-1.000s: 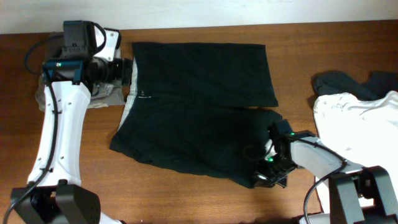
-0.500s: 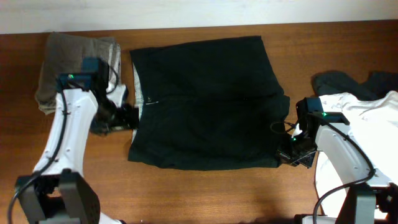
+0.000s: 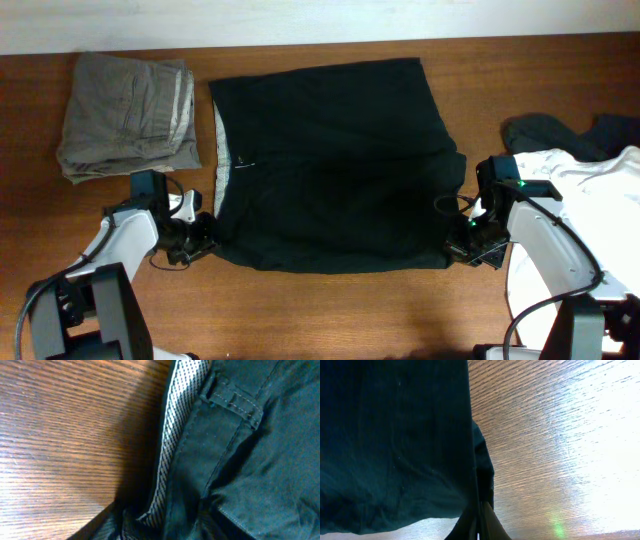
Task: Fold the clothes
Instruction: 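Grasp the bottom hem of the shorts with both grippers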
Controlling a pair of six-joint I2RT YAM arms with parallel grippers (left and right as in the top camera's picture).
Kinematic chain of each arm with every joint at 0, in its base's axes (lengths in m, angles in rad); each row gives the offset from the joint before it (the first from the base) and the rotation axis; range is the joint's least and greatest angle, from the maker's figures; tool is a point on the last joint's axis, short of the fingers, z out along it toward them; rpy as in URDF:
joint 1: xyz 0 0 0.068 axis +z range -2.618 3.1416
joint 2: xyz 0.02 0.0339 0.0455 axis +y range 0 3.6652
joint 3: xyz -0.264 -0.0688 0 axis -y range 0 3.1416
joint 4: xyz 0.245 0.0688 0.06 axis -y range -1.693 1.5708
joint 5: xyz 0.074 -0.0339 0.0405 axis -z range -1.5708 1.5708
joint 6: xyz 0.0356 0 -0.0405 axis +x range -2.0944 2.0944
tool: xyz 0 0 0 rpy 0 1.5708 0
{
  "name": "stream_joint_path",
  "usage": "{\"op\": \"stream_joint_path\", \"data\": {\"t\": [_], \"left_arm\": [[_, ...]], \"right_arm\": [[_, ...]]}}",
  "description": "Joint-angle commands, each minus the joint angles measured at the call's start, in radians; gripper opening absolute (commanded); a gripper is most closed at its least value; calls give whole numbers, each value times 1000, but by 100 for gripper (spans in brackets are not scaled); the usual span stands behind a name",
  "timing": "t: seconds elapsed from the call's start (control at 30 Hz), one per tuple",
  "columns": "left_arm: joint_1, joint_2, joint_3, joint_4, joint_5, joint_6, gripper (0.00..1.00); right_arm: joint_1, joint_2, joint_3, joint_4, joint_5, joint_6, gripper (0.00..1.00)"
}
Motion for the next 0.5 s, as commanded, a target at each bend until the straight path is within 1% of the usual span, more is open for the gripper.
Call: {"op": "stream_joint_path", "data": {"t": [0.0, 0.03, 0.1, 0.13, 0.17, 0.2, 0.23, 0.27, 0.3, 0.4, 0.47], "left_arm": [[0, 48, -55, 2, -16, -6, 38], [0, 48, -55, -8, -17, -6, 32], [0, 48, -55, -23, -17, -6, 31], [0, 48, -55, -34, -17, -6, 31], [0, 48, -55, -43, -18, -5, 31], [0, 48, -55, -55, -17, -5, 32], [0, 48, -55, -61, -17, -5, 32], [0, 48, -55, -67, -17, -5, 33], [-1, 48, -55, -67, -17, -5, 36], [0, 48, -55, -67, -17, -5, 38], [0, 48, -55, -71, -18, -5, 38]], "right_arm": [[-3, -11, 10, 0, 23, -7, 4], [-3, -11, 10, 4, 24, -7, 4], [-3, -11, 10, 8, 25, -7, 5], [-3, -11, 10, 8, 25, -7, 7], [-3, -11, 5, 6, 24, -6, 16], [-3, -11, -12, 13, 23, -6, 35], [-3, -11, -30, 15, 23, -5, 51], [-3, -11, -58, 19, 23, -4, 63], [-3, -11, -91, 35, 13, 6, 71], [-3, -10, -209, 147, -126, 25, 73], [-3, -10, -268, 222, -150, 63, 73]]}}
